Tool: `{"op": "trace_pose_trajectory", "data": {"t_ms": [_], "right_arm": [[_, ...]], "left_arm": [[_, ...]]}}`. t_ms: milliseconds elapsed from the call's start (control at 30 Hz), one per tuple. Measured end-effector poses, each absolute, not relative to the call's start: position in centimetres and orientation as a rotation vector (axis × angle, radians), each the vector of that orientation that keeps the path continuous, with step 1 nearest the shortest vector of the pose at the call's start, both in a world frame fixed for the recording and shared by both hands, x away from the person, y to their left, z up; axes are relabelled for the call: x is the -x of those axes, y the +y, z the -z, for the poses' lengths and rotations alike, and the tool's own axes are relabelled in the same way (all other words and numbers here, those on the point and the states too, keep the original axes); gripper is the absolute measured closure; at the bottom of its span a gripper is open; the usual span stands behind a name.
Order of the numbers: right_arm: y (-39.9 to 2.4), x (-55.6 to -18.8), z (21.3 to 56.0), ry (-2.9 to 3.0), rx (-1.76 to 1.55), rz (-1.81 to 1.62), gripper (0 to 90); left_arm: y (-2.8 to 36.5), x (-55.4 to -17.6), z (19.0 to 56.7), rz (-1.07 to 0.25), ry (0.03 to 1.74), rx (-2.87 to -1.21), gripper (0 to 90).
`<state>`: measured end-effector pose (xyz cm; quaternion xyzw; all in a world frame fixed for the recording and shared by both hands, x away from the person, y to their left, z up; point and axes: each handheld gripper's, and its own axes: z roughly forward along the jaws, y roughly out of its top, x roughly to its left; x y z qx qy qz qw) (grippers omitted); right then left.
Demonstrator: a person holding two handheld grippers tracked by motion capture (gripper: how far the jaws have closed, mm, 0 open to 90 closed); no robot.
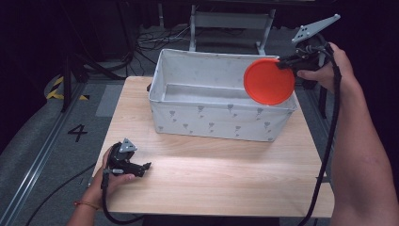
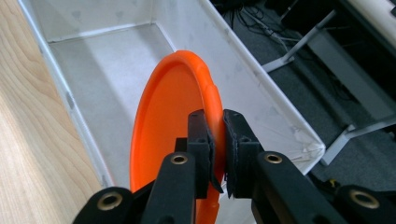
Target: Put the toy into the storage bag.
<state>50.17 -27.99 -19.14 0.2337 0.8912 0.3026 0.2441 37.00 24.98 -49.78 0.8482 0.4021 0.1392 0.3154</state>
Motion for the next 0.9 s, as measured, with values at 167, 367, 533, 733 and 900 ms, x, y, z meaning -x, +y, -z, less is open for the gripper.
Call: {"op": "trace_pose_trajectory", "data": {"t_ms": [167, 367, 533, 733, 900], "right_arm": [[-28.1, -51.1, 20.9, 2.450, -0.653, -0.832, 82.4], [-27.9, -51.7, 23.1, 2.505, -0.629, -0.825, 82.3], [-27.6, -51.8, 24.3, 2.541, -0.605, -0.802, 82.3], [-27.1, -51.9, 26.4, 2.614, -0.574, -0.726, 82.3], [-26.7, -51.7, 27.6, 2.682, -0.531, -0.651, 82.3]], "left_arm": [[25.0, -37.0, 49.8, -0.366, 1.058, -2.235, 0.2], [25.0, -37.0, 49.8, -0.365, 1.057, -2.235, 0.2], [25.0, -37.0, 49.8, -0.364, 1.056, -2.235, 0.2], [25.0, -37.0, 49.8, -0.363, 1.054, -2.236, 0.2], [25.0, -37.0, 49.8, -0.363, 1.053, -2.236, 0.2]]}}
